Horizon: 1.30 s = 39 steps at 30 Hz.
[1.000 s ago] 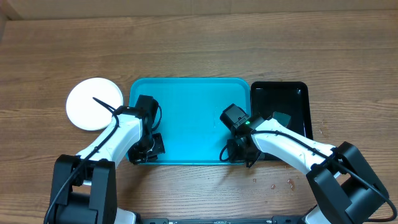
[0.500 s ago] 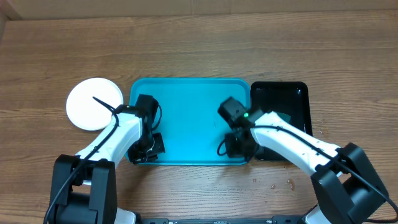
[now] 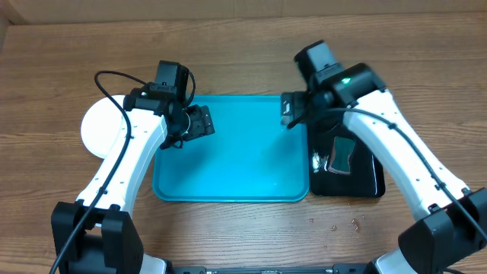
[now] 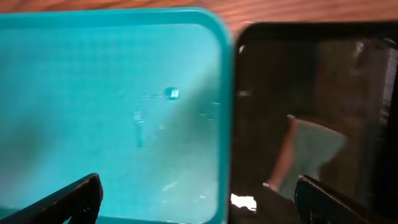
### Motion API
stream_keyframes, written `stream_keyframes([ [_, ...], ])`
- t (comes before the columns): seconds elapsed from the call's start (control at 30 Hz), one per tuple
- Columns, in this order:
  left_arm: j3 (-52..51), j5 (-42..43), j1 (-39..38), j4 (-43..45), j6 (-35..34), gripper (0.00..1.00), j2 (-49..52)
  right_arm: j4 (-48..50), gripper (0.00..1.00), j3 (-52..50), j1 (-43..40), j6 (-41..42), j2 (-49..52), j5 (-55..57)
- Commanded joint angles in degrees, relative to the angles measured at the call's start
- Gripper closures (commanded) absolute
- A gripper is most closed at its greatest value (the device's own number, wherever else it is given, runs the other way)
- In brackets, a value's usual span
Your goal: Clean dirty plates on tray and stack at the side
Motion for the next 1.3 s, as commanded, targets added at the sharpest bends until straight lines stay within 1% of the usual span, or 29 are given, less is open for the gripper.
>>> stream_keyframes([
  [0.0, 0.72, 0.24, 0.26, -0.59, 0.07, 0.12, 0.20, -0.42, 0.00, 0.68, -2.10, -0.42, -1.11, 2.43],
  [0.03, 0.72, 0.24, 0.26, -0.76, 0.07, 0.15, 0.20, -0.24, 0.03, 0.68, -2.69, -0.39, -1.11, 2.99],
  [0.07, 0.72, 0.24, 0.26, -0.79, 0.09, 0.20, 0.20, 0.24, 0.21, 0.68, -3.61, -0.37, -1.09, 3.08],
  [0.1, 0.72, 0.24, 0.26, -0.79, 0.07, 0.27, 0.20, 0.83, 0.62, 0.68, -4.57, -0.13, -1.11, 2.64],
  [0.13, 0.72, 0.24, 0.26, -0.76, 0.07, 0.40, 0.20, 1.40, 0.94, 0.61, -5.70, 0.74, -1.09, 2.32],
  [0.2, 0.72, 0.24, 0.26, -0.76, 0.07, 0.60, 0.20, 2.67, 0.96, -0.07, -8.11, 2.05, -0.72, 0.83],
  [0.23, 0.72, 0.26, 0.26, -0.81, 0.07, 0.69, 0.20, 3.85, 0.96, -0.81, -9.40, 2.01, -0.48, -0.96],
  [0.27, 0.72, 0.24, 0.26, -0.94, 0.07, 0.73, 0.20, 5.33, 0.96, -1.77, -10.60, 1.99, -0.11, -2.80],
  [0.33, 0.72, 0.26, 0.26, -1.01, 0.07, 0.81, 0.20, 8.83, 0.96, -4.20, -12.55, 1.95, 0.79, -5.92],
  [0.4, 0.72, 0.26, 0.26, -0.96, 0.07, 0.83, 0.20, 12.94, 0.96, -6.97, -13.60, 1.55, 2.03, -8.48],
  [0.47, 0.72, 0.26, 0.26, -0.92, 0.07, 0.87, 0.20, 16.39, 0.96, -9.29, -13.84, 1.57, 3.56, -8.96],
  [0.53, 0.72, 0.26, 0.26, -0.96, 0.07, 0.88, 0.20, 20.22, 0.96, -11.63, -13.84, 1.57, 4.98, -8.96],
  [0.6, 0.72, 0.28, 0.26, -0.98, 0.04, 0.94, 0.20, 23.54, 0.96, -13.31, -13.77, 1.60, 6.36, -9.01],
  [0.63, 0.72, 0.28, 0.26, -1.01, 0.07, 0.96, 0.20, 24.79, 0.96, -13.90, -13.64, 1.60, 6.86, -9.01],
  [0.73, 0.72, 0.72, 0.26, -0.98, 0.04, 0.96, 0.20, 27.41, 0.96, -15.30, -13.44, 1.84, 7.65, -9.01],
  [0.93, 0.72, 0.87, 0.26, -0.96, 0.04, 0.96, 0.20, 27.85, 0.96, -15.87, -13.40, 3.13, 7.69, -9.01],
  [1.07, 0.72, 0.90, 0.26, -1.01, 0.04, 0.96, 0.20, 29.79, 0.96, -18.21, -13.40, 3.15, 7.69, -9.25],
  [1.27, 0.72, 2.16, 0.26, -0.96, 0.04, 0.95, 0.20, 35.15, 0.96, -22.43, -13.40, 3.08, 7.69, -14.34],
])
